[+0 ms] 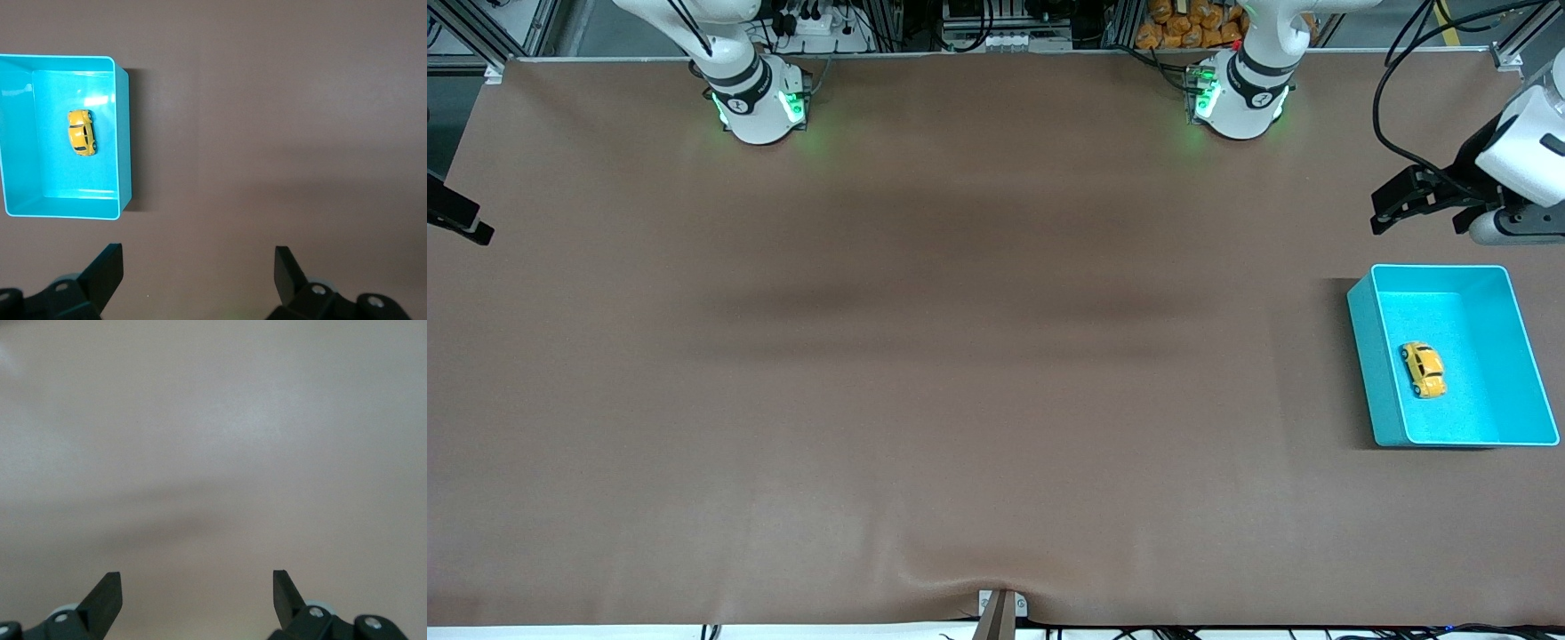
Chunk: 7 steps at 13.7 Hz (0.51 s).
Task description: Wind and store yellow beetle car
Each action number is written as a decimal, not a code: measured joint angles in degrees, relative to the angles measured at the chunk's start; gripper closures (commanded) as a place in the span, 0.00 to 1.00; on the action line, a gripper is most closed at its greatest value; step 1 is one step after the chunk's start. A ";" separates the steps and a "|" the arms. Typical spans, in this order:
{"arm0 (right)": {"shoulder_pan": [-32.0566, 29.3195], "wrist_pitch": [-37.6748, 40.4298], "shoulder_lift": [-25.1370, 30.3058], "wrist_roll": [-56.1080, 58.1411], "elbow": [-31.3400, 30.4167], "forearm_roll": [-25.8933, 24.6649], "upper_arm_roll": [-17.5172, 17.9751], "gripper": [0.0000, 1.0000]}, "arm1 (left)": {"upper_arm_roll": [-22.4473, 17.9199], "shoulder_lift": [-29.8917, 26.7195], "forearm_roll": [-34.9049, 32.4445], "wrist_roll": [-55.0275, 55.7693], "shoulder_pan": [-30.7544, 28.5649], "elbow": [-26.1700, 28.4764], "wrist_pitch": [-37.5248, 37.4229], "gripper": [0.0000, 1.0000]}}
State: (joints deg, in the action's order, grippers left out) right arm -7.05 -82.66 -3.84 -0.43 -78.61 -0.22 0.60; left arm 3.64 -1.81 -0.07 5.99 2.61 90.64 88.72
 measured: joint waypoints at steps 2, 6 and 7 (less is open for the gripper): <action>0.00 0.00 0.00 0.00 0.00 0.00 0.00 0.00 | -0.03 -0.61 0.37 0.00 0.12 -0.13 -0.55 0.00; -0.03 0.00 0.00 0.00 0.00 0.00 -0.02 0.00 | -0.23 -1.55 0.48 0.08 0.09 -0.14 -1.11 0.00; -0.03 0.00 0.00 0.00 0.00 0.00 -0.02 0.00 | -0.31 -1.57 0.49 0.12 0.08 -0.14 -1.26 0.00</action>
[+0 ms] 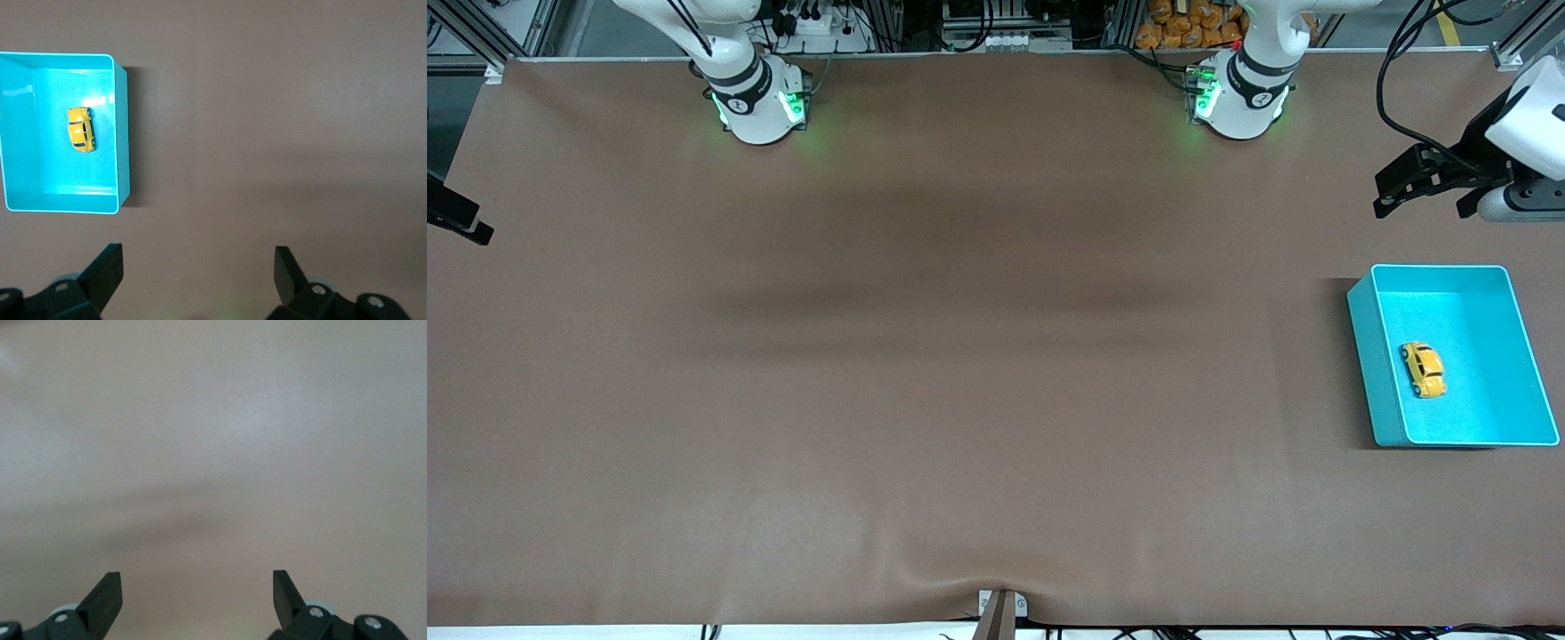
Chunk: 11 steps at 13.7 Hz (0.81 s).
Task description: Wind and store yellow beetle car
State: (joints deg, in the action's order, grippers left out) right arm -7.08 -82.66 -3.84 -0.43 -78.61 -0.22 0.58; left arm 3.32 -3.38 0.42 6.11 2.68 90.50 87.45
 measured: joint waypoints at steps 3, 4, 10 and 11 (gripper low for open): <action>-0.01 0.00 0.00 0.00 0.00 0.00 0.00 0.00 | -0.22 -0.01 0.00 0.04 -0.06 0.00 -0.78 0.00; -0.02 0.00 0.00 0.00 0.00 0.00 0.00 0.00 | -0.21 -0.01 0.00 0.04 -0.05 0.00 -1.24 0.00; -0.04 0.00 0.00 0.00 0.00 0.00 0.00 0.00 | -0.44 -0.01 0.00 0.04 -0.06 0.00 -2.58 0.00; -0.03 0.00 0.00 0.00 0.00 0.00 0.00 0.00 | -0.46 -0.01 0.00 0.04 -0.06 0.00 -2.59 0.00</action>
